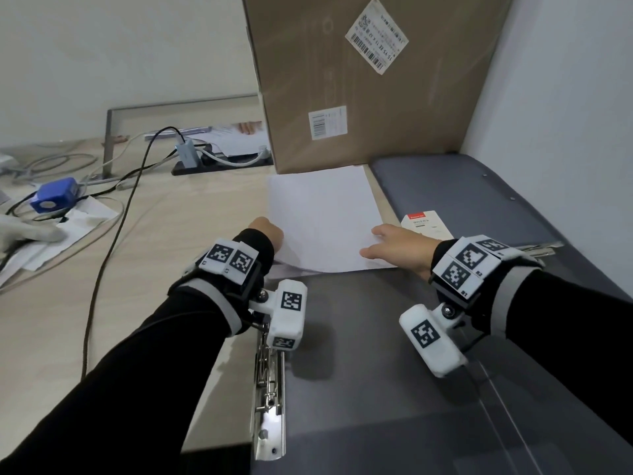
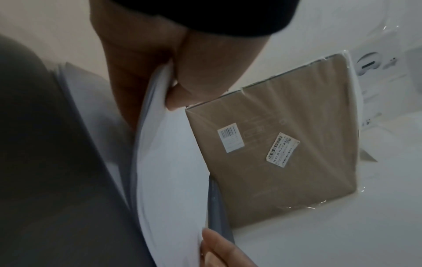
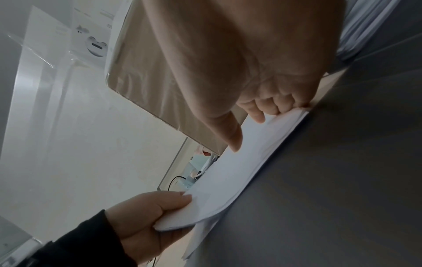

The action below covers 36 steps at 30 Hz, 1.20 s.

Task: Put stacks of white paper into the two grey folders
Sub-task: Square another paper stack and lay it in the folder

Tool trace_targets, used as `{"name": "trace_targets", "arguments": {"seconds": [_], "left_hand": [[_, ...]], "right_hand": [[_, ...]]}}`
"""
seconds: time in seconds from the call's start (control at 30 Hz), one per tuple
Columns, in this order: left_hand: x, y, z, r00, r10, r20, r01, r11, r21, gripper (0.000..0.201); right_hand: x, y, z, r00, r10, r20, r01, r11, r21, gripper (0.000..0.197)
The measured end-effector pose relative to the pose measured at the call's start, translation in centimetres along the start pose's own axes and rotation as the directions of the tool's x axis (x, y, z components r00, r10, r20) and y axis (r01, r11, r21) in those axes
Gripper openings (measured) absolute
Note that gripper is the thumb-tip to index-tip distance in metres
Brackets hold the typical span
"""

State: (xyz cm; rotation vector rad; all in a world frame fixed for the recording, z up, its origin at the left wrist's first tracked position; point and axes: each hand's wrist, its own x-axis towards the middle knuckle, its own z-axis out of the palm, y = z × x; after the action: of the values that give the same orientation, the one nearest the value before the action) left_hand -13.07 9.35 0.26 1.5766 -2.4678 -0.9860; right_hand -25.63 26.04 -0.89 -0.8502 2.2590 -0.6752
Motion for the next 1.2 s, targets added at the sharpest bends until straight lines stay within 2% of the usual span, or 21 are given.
{"name": "trace_targets", "arguments": {"seconds": [0.13,0.23,0.33,0.4,0.47,0.53,0.6,0.73,0.83,0.9,1.0,1.1,1.2], "left_hand": [[-0.1,-1.0,-0.8,0.994,0.015,-0.110,-0.049,0.950,-0.308,0.034],[-1.2,-1.6,-2.1,0.981,0.009,-0.194,-0.099,0.883,-0.458,0.038],[-2.8,-2.6,-3.5,0.984,0.047,-0.174,-0.147,0.769,-0.622,0.040],[-4.7,-3.2,-4.0,0.986,0.111,-0.121,-0.164,0.659,-0.734,0.039],[-6.6,-3.9,-4.1,0.979,0.191,-0.065,-0.167,0.585,-0.793,0.038],[-8.6,-4.3,-3.9,0.964,0.266,-0.026,-0.175,0.552,-0.815,0.033],[-10.3,-4.7,-3.6,0.947,0.321,0.000,-0.185,0.546,-0.817,0.026],[-12.3,-4.7,-2.9,0.928,0.373,0.010,-0.231,0.594,-0.770,0.025],[-13.4,-3.7,-2.3,0.928,0.371,-0.024,-0.235,0.537,-0.810,0.018],[-14.0,-3.0,-1.3,0.932,0.360,-0.044,-0.230,0.493,-0.839,0.027],[-14.4,-2.6,1.0,0.935,0.352,-0.030,-0.215,0.500,-0.839,0.023],[-14.4,-2.5,2.5,0.945,0.322,0.047,-0.142,0.536,-0.832,0.011],[-14.1,-2.3,2.6,0.951,0.298,0.078,-0.113,0.574,-0.811,0.013]], "right_hand": [[-0.8,-0.4,0.4,0.993,-0.036,-0.108,0.038,0.999,0.015,0.064],[-1.5,-1.2,-0.4,0.965,-0.071,-0.252,0.118,0.977,0.178,0.068],[-2.7,-2.2,-2.1,0.947,-0.027,-0.319,0.136,0.935,0.326,0.077],[-4.3,-2.9,-3.3,0.967,0.015,-0.255,0.122,0.850,0.512,0.071],[-6.2,-3.3,-4.3,0.992,-0.022,-0.127,0.103,0.727,0.678,0.049],[-7.8,-3.2,-4.9,0.995,-0.092,-0.037,0.086,0.614,0.785,0.023],[-9.4,-2.8,-5.1,0.993,-0.110,-0.033,0.088,0.548,0.832,0.018],[-12.3,-1.5,-5.0,0.972,-0.169,-0.161,0.228,0.545,0.807,0.029],[-14.3,-0.3,-4.2,0.933,-0.189,-0.307,0.359,0.552,0.752,0.024],[-15.2,0.7,-3.1,0.912,-0.180,-0.367,0.400,0.578,0.711,0.031],[-15.4,2.4,-1.0,0.913,-0.111,-0.392,0.380,0.584,0.718,0.041],[-15.2,3.3,-0.1,0.933,-0.084,-0.351,0.338,0.547,0.766,0.034],[-14.6,3.4,-0.3,0.940,-0.084,-0.331,0.320,0.553,0.769,0.036]]}}
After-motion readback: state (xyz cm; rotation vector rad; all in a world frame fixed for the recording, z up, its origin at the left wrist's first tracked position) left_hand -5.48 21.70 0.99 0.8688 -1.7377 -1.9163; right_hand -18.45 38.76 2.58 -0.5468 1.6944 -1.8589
